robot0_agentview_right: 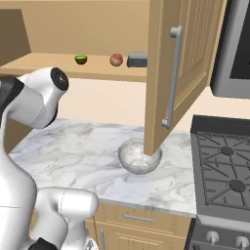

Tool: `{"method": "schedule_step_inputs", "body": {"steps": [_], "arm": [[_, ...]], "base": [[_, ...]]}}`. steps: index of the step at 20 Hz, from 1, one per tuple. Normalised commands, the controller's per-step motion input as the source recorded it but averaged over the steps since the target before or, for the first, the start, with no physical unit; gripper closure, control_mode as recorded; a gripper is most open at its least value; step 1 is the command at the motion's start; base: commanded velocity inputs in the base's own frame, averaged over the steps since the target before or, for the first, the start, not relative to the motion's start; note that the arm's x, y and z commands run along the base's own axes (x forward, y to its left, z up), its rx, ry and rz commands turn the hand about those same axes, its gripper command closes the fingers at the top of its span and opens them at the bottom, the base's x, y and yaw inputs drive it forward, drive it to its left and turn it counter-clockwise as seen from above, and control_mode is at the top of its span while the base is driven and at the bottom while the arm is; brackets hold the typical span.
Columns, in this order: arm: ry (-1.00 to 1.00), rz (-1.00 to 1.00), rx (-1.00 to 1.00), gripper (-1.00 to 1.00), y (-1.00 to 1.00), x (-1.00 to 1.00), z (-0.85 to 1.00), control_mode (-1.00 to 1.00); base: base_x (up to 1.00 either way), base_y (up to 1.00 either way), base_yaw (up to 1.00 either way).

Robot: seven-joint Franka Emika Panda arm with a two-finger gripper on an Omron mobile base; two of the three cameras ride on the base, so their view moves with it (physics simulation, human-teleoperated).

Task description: Open the cabinet. Pick the kiwi and peach from the cabinet and place them into the bowl. Then close the cabinet.

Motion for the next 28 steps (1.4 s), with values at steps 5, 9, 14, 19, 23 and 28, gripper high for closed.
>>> {"method": "schedule_step_inputs", "body": {"steps": [5, 9, 14, 19, 23, 28], "arm": [[0.01, -0.45, 0.0, 1.0, -0.47, 0.06, 0.0, -1.0], [0.03, -0.4, -0.01, 1.0, -0.43, 0.24, 0.0, -1.0], [0.05, -0.32, -0.07, 1.0, -0.25, 0.24, 0.0, -1.0], [0.07, -0.21, 0.0, 1.0, -0.33, 0.21, 0.0, -1.0], [0.07, -0.16, 0.0, 1.0, -0.35, 0.26, 0.0, -1.0], [0.06, -0.17, 0.0, -1.0, -0.05, 0.24, 0.0, -1.0]], "base": [[0.0, 0.0, 0.0], [0.0, 0.0, 0.0], [0.0, 0.0, 0.0], [0.0, 0.0, 0.0], [0.0, 0.0, 0.0], [0.0, 0.0, 0.0]]}}
